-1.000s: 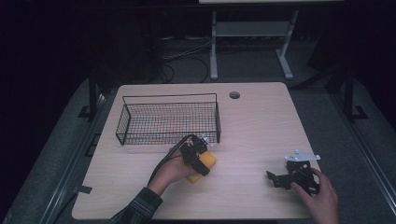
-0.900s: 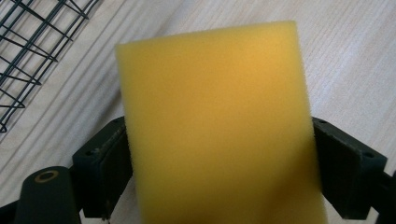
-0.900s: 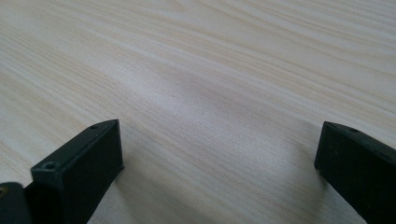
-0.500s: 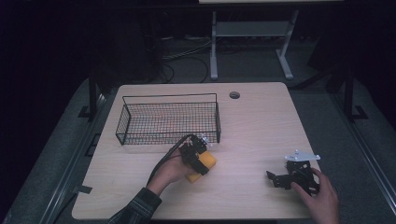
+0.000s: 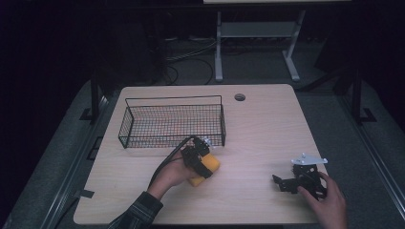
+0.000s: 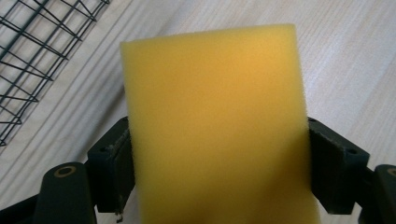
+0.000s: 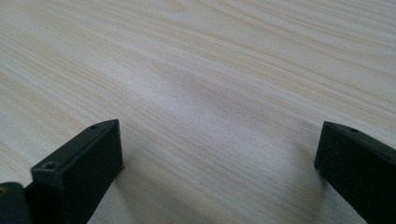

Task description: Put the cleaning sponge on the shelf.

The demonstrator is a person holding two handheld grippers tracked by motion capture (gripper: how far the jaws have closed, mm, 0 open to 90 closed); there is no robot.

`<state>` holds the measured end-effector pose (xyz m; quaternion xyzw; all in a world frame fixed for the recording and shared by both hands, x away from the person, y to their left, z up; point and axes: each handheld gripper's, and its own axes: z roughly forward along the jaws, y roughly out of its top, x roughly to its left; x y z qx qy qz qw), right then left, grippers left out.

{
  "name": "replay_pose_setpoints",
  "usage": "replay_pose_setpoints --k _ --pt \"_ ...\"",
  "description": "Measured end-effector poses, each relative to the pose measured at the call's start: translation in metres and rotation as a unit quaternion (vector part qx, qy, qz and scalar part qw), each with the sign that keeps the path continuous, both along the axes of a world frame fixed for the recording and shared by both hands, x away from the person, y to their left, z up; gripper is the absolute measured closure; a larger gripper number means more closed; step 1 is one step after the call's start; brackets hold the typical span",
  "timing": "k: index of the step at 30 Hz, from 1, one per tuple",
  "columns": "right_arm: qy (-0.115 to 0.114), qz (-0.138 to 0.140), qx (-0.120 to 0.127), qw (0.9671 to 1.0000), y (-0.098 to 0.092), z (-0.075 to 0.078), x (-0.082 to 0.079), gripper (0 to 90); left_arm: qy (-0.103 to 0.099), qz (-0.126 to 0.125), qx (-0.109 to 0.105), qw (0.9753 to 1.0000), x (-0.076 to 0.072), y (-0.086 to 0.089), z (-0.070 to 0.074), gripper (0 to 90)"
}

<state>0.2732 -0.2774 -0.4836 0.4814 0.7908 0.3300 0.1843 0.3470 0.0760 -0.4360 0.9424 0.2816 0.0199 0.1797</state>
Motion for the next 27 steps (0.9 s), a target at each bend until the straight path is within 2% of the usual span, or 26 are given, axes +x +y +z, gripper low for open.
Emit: replay_pose_setpoints --k 13,27 --pt "0.0 0.001 0.0 1.0 0.0 0.0 0.0 0.2 -0.005 -0.001 -0.008 1.0 -0.001 0.006 0.016 21.3" --pt "0.0 0.0 0.0 1.0 0.0 0.0 0.0 0.2 -0.008 -0.006 -0.006 0.9999 0.001 0.013 0.036 21.4"
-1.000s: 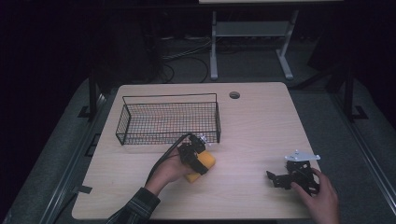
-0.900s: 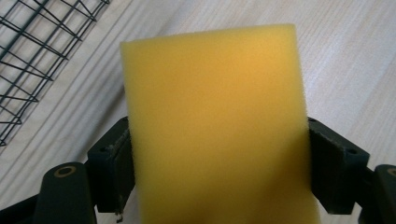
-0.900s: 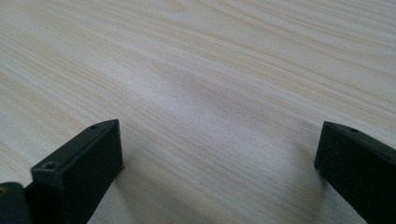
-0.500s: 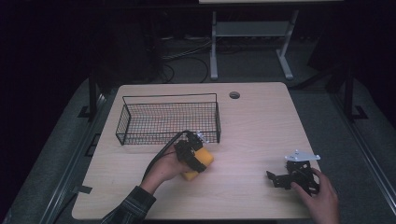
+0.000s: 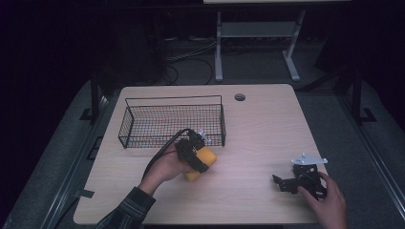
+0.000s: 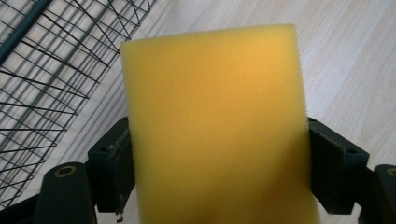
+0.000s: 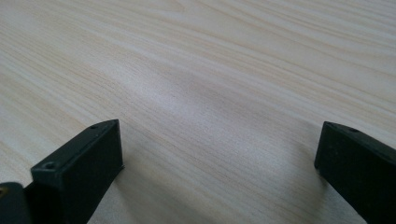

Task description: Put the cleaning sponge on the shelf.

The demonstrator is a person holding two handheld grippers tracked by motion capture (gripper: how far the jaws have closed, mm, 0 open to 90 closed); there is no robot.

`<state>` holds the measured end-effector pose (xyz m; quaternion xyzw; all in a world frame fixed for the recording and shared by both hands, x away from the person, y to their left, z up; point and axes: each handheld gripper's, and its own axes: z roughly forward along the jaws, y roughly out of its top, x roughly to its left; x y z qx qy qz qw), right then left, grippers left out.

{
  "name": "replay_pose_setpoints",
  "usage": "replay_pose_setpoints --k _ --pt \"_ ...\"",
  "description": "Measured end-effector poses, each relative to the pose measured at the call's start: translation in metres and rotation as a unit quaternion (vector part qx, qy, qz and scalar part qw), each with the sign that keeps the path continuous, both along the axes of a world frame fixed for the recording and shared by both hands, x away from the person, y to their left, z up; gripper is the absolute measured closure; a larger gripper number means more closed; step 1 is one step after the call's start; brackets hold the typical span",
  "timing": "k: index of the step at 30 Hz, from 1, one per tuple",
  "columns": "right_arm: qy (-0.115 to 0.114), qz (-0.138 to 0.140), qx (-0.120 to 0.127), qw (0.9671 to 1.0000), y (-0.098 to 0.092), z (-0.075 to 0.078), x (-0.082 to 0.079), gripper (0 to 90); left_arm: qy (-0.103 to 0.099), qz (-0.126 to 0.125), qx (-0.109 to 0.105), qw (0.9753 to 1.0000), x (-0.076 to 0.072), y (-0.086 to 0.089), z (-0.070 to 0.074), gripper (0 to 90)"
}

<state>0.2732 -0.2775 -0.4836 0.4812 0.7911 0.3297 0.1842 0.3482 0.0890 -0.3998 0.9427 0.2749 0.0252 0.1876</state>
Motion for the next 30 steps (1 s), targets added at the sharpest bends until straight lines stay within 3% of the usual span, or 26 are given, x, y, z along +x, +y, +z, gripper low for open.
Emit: replay_pose_setpoints --k 14,30 --pt "-0.001 0.0 0.0 1.0 0.0 0.0 0.0 0.2 -0.003 0.0 -0.001 1.0 0.005 0.007 0.018 21.4" --pt "0.0 0.0 0.0 1.0 0.0 0.0 0.0 0.2 -0.015 0.024 -0.012 0.9995 0.018 0.022 0.044 21.4"
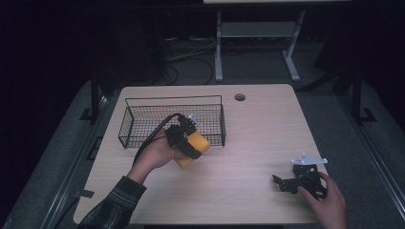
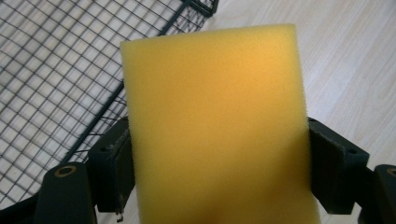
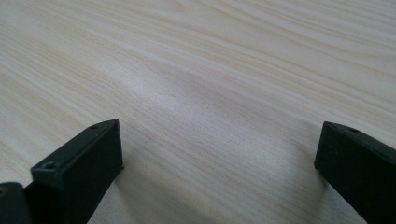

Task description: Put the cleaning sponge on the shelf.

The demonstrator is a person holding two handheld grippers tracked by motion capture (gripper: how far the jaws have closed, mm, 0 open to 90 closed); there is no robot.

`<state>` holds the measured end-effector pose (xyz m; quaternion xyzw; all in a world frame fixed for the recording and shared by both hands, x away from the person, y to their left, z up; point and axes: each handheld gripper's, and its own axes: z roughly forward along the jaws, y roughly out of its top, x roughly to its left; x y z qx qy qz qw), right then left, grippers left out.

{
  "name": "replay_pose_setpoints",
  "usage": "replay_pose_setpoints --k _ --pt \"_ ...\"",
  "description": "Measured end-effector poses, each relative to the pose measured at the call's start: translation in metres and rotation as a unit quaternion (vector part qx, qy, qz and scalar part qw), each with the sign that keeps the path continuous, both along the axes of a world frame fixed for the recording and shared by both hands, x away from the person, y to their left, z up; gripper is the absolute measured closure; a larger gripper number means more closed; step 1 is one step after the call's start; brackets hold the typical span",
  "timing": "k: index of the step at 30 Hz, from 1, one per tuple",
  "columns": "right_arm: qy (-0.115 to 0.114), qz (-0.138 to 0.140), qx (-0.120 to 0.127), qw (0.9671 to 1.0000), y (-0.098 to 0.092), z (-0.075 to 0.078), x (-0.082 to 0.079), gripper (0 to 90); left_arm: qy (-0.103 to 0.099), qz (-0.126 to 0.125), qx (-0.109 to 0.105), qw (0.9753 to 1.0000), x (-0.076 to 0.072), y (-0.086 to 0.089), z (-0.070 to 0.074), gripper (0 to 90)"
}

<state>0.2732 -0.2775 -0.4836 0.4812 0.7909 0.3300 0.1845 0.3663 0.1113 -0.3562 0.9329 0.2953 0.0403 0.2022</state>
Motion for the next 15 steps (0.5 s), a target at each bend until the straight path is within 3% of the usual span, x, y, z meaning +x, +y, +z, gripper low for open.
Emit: replay_pose_setpoints --k 15 --pt "-0.001 0.0 0.0 1.0 0.0 0.0 0.0 0.2 -0.015 0.03 -0.007 0.9994 0.017 0.022 0.019 21.5"
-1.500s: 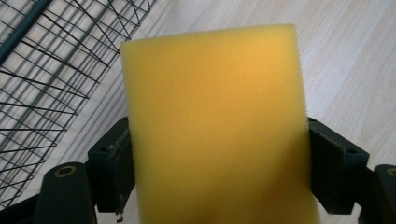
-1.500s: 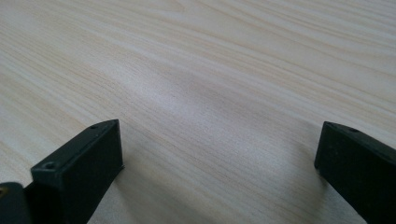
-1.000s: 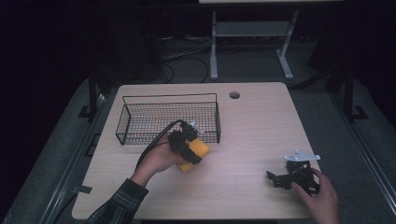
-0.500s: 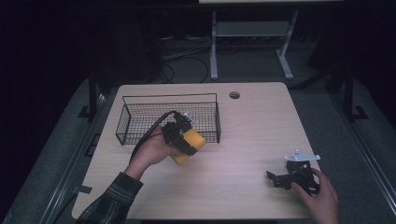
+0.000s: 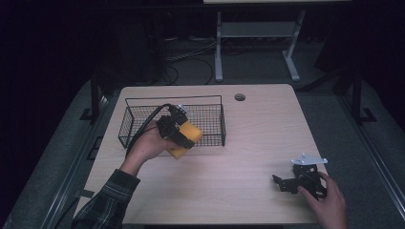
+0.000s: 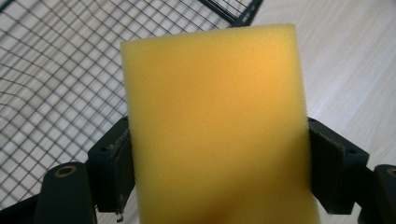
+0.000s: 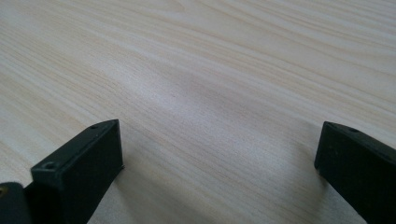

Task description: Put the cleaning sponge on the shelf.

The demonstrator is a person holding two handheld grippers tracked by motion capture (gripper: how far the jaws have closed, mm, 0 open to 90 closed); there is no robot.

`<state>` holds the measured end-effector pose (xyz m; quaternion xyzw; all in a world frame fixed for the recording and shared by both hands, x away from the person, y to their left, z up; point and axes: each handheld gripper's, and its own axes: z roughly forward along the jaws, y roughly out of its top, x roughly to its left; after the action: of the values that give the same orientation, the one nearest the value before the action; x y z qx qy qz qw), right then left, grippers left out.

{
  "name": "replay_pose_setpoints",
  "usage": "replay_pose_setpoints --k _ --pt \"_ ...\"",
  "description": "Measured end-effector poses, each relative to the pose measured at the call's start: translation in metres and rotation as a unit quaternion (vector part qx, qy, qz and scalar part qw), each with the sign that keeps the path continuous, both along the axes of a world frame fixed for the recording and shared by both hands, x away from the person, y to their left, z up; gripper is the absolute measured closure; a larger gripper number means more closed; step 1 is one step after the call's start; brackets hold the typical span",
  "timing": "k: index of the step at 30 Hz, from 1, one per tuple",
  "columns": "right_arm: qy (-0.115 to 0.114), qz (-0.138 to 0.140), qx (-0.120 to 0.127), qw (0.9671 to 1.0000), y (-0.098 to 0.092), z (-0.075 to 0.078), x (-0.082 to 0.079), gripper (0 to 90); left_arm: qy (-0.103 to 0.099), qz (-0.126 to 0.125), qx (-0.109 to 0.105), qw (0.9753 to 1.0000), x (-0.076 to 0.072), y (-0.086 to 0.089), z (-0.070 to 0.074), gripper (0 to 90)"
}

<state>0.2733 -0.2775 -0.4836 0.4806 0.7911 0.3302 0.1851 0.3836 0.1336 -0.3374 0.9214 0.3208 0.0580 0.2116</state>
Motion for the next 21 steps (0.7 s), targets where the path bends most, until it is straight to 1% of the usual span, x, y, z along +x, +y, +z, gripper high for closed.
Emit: replay_pose_setpoints --k 6,11,12,21 --pt "0.001 0.0 0.0 1.0 0.0 0.0 0.0 0.2 -0.003 0.01 -0.001 0.9999 0.006 0.007 0.004 21.5" --pt "0.001 0.0 0.001 1.0 0.0 0.0 0.0 0.2 -0.008 0.024 -0.001 0.9997 0.014 0.017 0.007 21.5" --pt "0.001 -0.001 0.001 1.0 0.0 0.0 0.0 0.2 -0.008 0.024 0.0 0.9997 0.015 0.019 0.008 21.5" --pt "0.001 0.0 0.0 1.0 0.0 0.0 0.0 0.2 -0.015 0.045 -0.002 0.9989 0.026 0.031 0.011 21.6"
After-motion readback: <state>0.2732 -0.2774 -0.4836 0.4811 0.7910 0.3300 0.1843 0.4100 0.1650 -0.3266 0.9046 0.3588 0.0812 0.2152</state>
